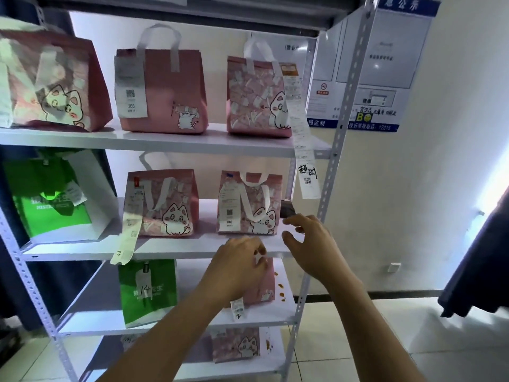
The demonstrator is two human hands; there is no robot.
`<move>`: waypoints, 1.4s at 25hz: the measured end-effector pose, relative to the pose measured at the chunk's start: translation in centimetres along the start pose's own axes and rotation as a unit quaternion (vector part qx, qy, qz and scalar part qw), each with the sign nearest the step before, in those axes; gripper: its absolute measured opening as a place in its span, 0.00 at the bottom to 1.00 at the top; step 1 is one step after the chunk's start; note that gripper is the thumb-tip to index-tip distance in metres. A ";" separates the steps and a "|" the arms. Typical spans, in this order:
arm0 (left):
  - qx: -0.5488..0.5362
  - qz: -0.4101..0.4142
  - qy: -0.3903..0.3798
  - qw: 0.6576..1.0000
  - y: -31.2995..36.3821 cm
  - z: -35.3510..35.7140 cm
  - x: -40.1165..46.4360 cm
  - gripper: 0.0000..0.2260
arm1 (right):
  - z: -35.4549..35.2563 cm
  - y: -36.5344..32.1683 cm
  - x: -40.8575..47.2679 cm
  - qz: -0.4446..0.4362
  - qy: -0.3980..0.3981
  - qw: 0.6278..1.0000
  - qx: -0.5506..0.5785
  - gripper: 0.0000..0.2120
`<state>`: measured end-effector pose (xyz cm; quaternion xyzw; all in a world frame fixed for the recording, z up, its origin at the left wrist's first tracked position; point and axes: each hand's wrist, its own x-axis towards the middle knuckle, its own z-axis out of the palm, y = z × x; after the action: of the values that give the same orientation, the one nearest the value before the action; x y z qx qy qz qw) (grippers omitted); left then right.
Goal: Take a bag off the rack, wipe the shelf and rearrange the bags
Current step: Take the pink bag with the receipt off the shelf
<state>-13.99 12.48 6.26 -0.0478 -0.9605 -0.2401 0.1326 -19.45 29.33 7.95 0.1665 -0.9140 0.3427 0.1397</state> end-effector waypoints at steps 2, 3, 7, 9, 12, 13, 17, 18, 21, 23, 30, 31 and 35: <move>-0.006 0.003 0.015 1.000 0.1 -0.7 2.0 0.11 | -0.8 -0.2 2.2 -0.020 0.012 1.000 0.000 0.15; -0.011 0.010 0.022 1.000 0.1 -1.3 3.1 0.11 | -1.3 -0.5 3.5 -0.031 0.018 0.999 0.000 0.14; 0.002 0.043 0.058 0.997 -0.2 -3.6 8.5 0.09 | -2.8 -1.9 8.6 -0.064 0.058 0.996 0.005 0.14; 0.002 0.053 0.081 0.995 -0.4 -5.0 11.2 0.08 | -3.2 -2.8 11.3 -0.080 0.075 0.994 -0.003 0.14; -0.016 0.072 0.121 0.990 -0.8 -7.3 15.1 0.07 | -3.9 -4.0 15.8 -0.088 0.096 0.991 -0.006 0.16; -0.023 0.076 0.130 0.988 -0.9 -8.2 16.2 0.08 | -4.1 -4.4 17.3 -0.088 0.103 0.991 -0.005 0.16; -0.054 0.074 0.161 0.983 -2.1 -10.6 20.3 0.16 | -4.2 -4.6 22.0 -0.092 0.133 0.987 -0.010 0.15; -0.063 0.075 0.168 0.981 -2.5 -10.8 21.2 0.17 | -4.0 -4.4 23.0 -0.093 0.144 0.985 -0.007 0.16; -0.088 0.070 0.178 0.978 -3.6 -10.6 23.5 0.19 | -3.5 -3.5 25.6 -0.084 0.160 0.984 0.003 0.17; -0.078 0.068 0.194 0.976 -4.1 -10.6 25.0 0.20 | -3.6 -2.9 27.3 -0.078 0.171 0.982 0.008 0.20; -0.064 0.061 0.243 0.966 -4.8 -10.9 30.1 0.14 | -5.6 -1.2 33.7 -0.033 0.217 0.974 0.054 0.26; -0.062 0.056 0.245 0.966 -4.9 -10.9 30.5 0.15 | -5.7 -0.8 34.5 -0.022 0.213 0.975 0.062 0.26; -0.074 0.034 0.253 0.964 -5.2 -11.6 32.2 0.20 | -5.2 -0.2 37.0 -0.006 0.167 0.976 0.136 0.23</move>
<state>-43.03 3.37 22.72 -0.0278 -0.8730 -0.3104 0.3751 -52.11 24.97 25.53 0.1297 -0.8215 0.4858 0.2688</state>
